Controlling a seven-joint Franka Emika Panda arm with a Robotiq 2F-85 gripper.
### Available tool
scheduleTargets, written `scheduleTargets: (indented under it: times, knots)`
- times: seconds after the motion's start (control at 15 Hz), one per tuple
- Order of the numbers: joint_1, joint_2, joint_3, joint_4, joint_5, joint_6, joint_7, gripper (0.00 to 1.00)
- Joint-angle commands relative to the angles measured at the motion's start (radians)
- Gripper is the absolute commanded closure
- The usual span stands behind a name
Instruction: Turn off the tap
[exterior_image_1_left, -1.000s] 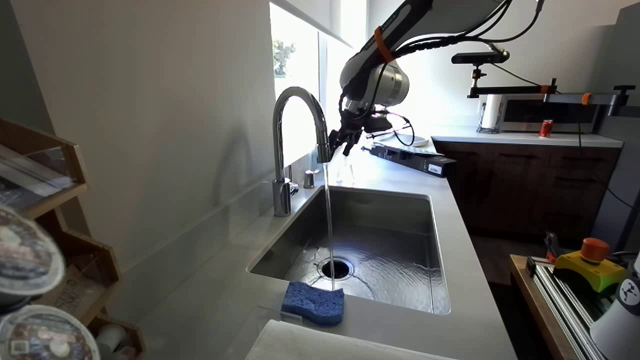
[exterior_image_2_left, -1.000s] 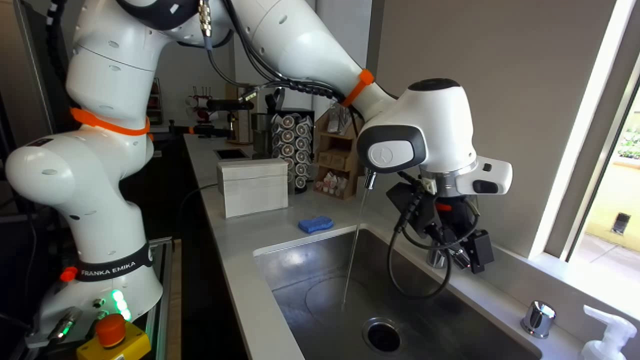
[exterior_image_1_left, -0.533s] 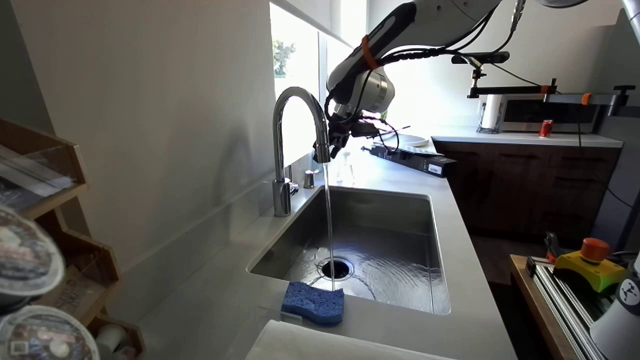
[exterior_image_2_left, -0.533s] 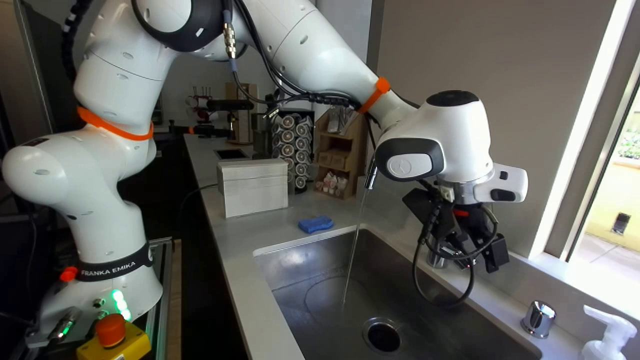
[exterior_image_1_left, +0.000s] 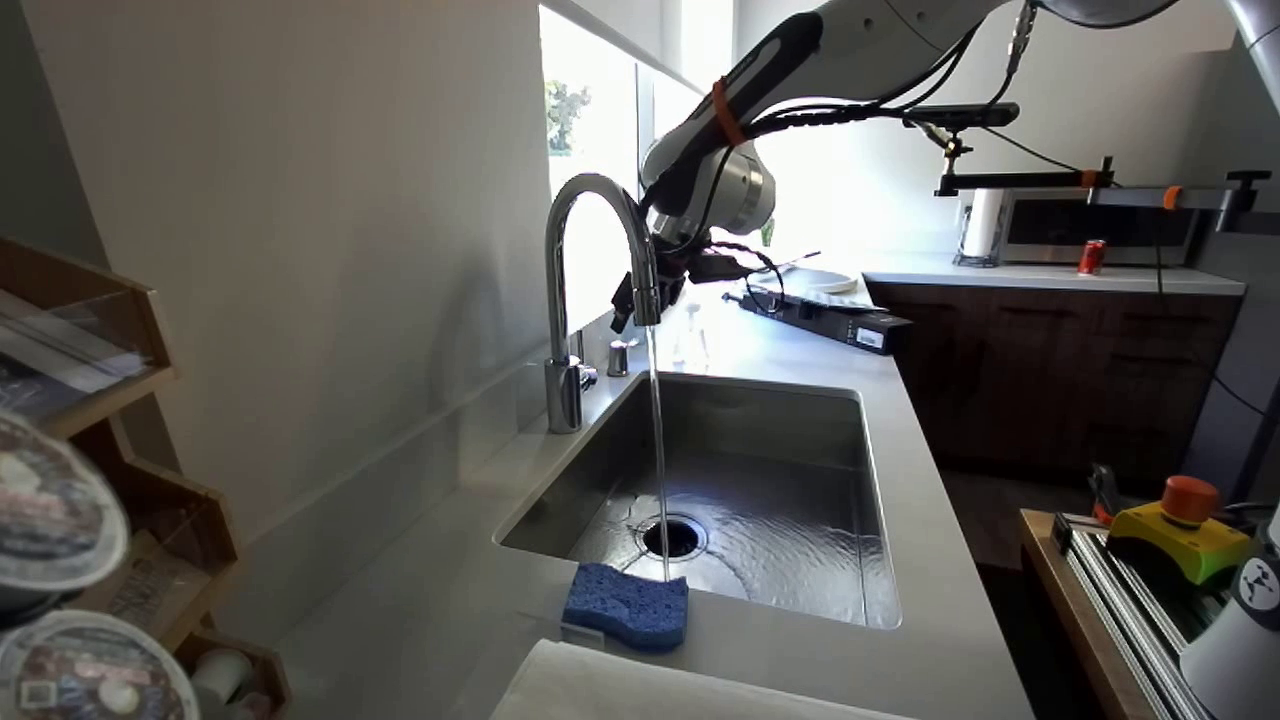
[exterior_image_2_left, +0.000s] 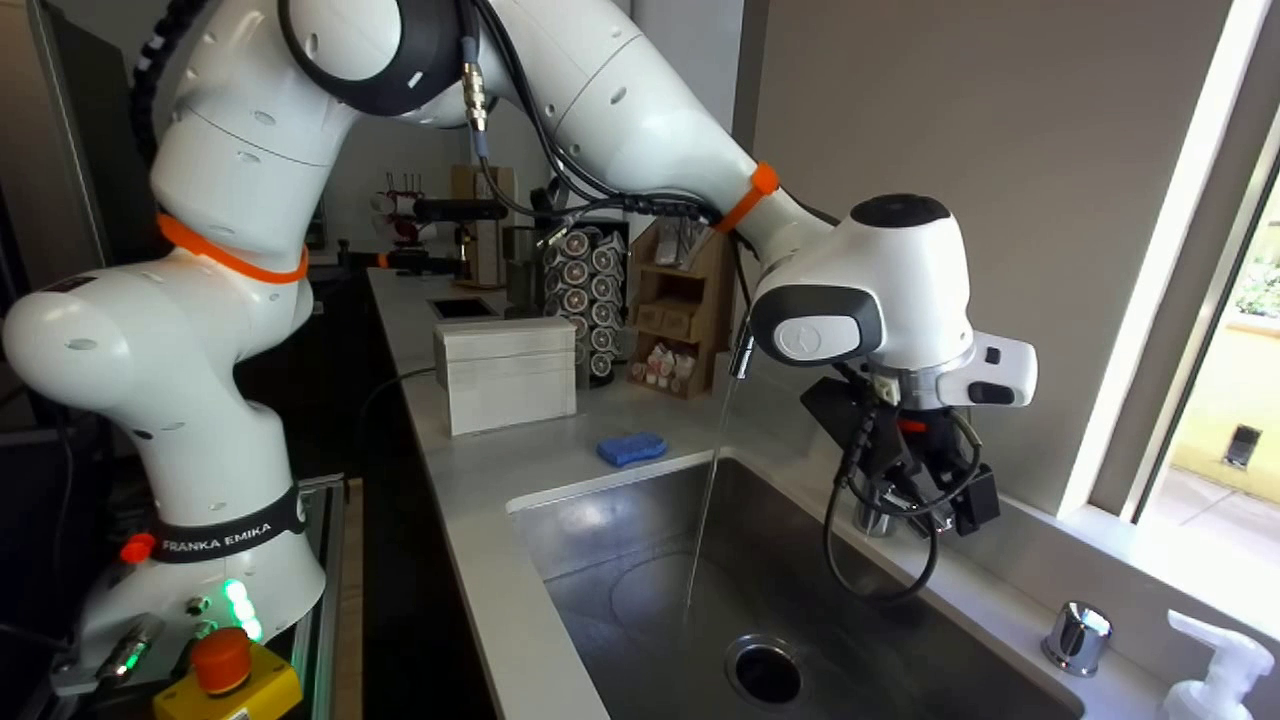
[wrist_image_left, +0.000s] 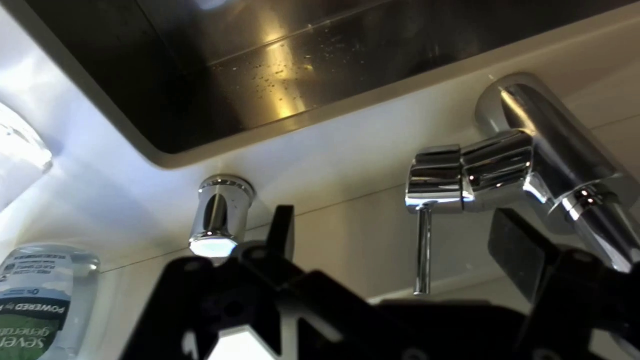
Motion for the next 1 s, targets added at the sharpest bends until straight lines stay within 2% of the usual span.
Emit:
scheduleTargets:
  times: [0.0,0.53,0.6,0.73,0.93]
  knots:
    - [-0.037,0.07,0.063,0.069,0.041,0.016,-0.051,0.0]
    - [-0.113,0.142,0.172,0.138,0.102,0.081,-0.101,0.02]
    - [-0.126,0.149,0.19,0.146,0.111,0.083,-0.11,0.21]
    - [-0.142,0.164,0.212,0.163,0.122,0.082,-0.119,0.3]
    - [-0.167,0.183,0.244,0.186,0.138,0.092,-0.14,0.54]
